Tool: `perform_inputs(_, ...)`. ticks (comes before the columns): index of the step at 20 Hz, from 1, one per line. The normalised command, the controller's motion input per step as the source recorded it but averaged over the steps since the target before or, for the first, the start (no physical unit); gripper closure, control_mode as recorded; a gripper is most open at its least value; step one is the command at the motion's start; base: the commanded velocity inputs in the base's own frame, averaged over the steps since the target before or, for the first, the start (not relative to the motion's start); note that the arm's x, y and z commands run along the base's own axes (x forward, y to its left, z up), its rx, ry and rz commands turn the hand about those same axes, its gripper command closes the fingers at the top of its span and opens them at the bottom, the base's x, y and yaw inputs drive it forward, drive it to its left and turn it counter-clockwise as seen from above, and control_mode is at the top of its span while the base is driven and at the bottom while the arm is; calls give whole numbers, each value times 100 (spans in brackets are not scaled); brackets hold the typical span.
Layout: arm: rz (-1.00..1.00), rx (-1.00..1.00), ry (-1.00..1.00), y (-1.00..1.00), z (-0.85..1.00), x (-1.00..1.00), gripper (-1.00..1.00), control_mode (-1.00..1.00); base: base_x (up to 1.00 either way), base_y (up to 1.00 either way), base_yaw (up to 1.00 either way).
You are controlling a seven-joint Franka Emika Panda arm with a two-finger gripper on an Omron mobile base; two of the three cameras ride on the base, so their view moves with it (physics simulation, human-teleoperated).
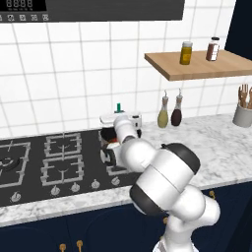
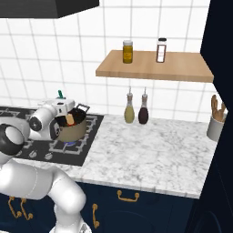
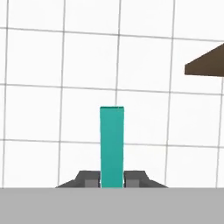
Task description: Put the tomato and eggplant in the pot. Retrieve the spatula and lightly stir the vegetables in the pot.
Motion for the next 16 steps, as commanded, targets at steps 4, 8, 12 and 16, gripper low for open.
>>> perform_inputs(4,10,0,-18,4,-61,8,100,-100,0,0,0)
perform_inputs(8,4,3,-2,-1,-100,11,100,-100,0,0,0)
perform_inputs(12,5,1,-3,-13,-100,17,100,-100,0,0,0)
perform_inputs(16,2,-8,-16,-42,-81,9,100,-100,0,0,0)
